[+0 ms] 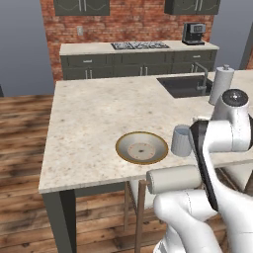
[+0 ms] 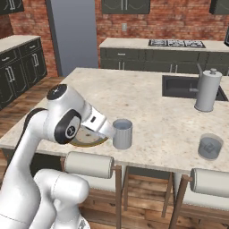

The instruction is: There are four ice cubes in the ice bowl. Place two ice cubes in each glass of water.

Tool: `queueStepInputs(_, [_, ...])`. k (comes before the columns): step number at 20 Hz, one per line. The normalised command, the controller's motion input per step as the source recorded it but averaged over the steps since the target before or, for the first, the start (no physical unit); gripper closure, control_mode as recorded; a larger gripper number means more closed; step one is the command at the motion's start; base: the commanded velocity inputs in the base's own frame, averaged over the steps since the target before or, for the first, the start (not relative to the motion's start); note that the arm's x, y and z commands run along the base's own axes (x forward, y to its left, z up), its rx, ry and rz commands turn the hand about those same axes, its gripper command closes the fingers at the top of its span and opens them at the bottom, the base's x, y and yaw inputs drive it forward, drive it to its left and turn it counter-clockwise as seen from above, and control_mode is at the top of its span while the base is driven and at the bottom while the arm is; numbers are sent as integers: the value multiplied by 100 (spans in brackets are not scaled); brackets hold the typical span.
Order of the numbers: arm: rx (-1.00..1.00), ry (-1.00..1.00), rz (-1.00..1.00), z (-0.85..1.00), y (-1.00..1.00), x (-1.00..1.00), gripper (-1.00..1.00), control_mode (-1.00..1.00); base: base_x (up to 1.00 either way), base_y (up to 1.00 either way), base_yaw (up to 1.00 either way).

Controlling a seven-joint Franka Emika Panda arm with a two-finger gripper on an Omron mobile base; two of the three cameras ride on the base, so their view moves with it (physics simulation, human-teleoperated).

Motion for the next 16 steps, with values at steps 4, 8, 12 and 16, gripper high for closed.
queueStepInputs(4, [-2, -23, -3, 45, -100, -14, 100, -100, 0, 0, 0])
queueStepInputs(8, [27, -4, -14, 91, -100, 0, 100, -100, 0, 0, 0])
queueStepInputs(12, [36, 2, -15, 72, -100, 5, 100, -100, 0, 0, 0])
queueStepInputs(16, [23, 11, -10, 6, -100, 0, 100, -100, 0, 0, 0])
